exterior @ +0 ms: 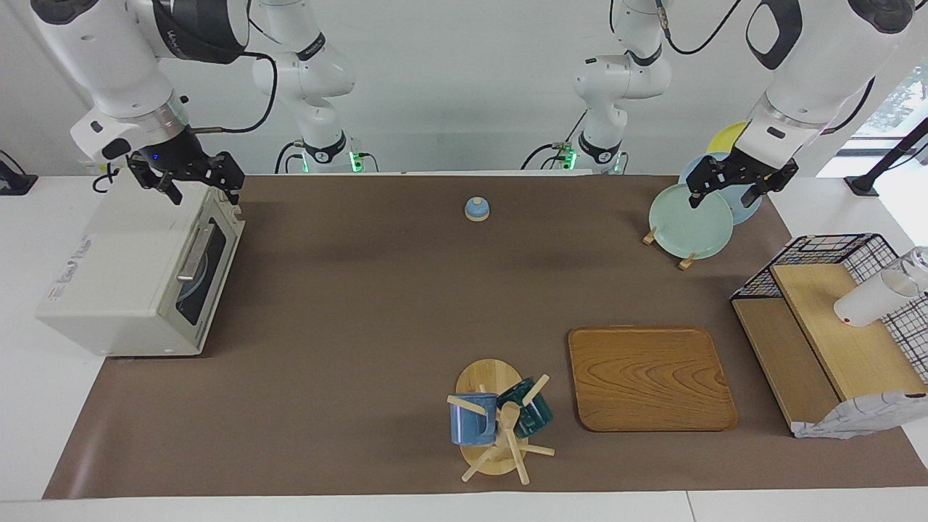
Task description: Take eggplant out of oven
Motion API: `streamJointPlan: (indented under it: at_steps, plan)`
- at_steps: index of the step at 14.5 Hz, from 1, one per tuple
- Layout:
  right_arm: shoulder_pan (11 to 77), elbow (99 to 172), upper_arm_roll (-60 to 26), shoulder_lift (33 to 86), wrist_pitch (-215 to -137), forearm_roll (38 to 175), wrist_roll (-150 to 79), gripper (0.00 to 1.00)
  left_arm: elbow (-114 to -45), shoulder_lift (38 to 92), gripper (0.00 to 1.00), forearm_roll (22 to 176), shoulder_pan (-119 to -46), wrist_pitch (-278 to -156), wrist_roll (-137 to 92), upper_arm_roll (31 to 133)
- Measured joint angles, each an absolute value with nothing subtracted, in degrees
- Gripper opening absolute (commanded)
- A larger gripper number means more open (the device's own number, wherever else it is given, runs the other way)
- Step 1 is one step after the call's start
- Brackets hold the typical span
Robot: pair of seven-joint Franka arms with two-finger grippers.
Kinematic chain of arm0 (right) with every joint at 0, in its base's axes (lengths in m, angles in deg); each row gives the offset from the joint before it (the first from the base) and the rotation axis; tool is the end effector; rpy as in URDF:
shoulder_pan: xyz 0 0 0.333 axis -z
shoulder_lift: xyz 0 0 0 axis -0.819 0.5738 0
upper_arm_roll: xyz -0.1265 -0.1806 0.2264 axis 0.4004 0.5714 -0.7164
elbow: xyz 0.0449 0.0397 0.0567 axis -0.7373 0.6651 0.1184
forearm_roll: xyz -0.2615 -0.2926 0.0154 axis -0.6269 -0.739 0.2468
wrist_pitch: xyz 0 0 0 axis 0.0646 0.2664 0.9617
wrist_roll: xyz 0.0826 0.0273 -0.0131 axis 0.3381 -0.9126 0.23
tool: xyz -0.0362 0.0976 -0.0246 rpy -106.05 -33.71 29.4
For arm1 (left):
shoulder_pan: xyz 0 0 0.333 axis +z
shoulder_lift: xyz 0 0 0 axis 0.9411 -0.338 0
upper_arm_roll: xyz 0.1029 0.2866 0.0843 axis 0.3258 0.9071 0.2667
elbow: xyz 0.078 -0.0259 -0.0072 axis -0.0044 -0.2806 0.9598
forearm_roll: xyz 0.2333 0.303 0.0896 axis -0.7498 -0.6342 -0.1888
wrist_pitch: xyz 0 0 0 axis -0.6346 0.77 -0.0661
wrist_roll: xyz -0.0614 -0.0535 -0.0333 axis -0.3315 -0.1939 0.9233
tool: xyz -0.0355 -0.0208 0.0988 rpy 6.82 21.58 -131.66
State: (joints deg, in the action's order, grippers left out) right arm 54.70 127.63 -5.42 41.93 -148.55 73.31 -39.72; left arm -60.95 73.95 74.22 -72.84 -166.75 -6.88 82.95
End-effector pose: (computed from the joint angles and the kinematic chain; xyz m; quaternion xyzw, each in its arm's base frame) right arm 0.5371 -0.0438 0.5984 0.9993 -0.0011 -0.0338 0.0189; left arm 0.5519 -0.0433 0.6119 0.9989 -0.0380 -0.0260 0.0016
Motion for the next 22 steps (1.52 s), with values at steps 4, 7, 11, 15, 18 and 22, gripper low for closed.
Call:
streamJointPlan:
  at_steps: [4, 7, 11, 15, 18, 22]
  plan:
    - [54.4, 127.6, -5.7, 41.9, -148.6, 73.3, -39.7, 1.0, -61.0, 73.9, 1.0, 74.2, -72.8, -166.7, -6.9, 82.9]
    - [54.4, 127.6, -5.7, 41.9, -148.6, 73.3, -39.6, 0.83, -61.0, 73.9, 1.0, 74.2, -72.8, -166.7, -6.9, 82.9]
    - [54.3, 127.9, -5.7, 41.8, -148.6, 73.3, -39.6, 0.0, -61.0, 73.9, 1.0, 74.2, -72.8, -166.7, -6.9, 82.9]
    - [54.5, 133.0, -5.5, 40.5, -151.0, 73.2, -41.5, 0.0, -61.0, 73.9, 1.0, 74.2, -72.8, -166.7, -6.9, 82.9]
    - [54.7, 138.3, -5.3, 39.8, -155.8, 70.6, -46.7, 0.0, -61.0, 73.9, 1.0, 74.2, -72.8, -166.7, -6.9, 82.9]
    - [54.7, 141.9, -5.3, 40.4, -159.5, 64.2, -46.5, 0.0, -61.0, 73.9, 1.0, 74.2, -72.8, -166.7, -6.9, 82.9]
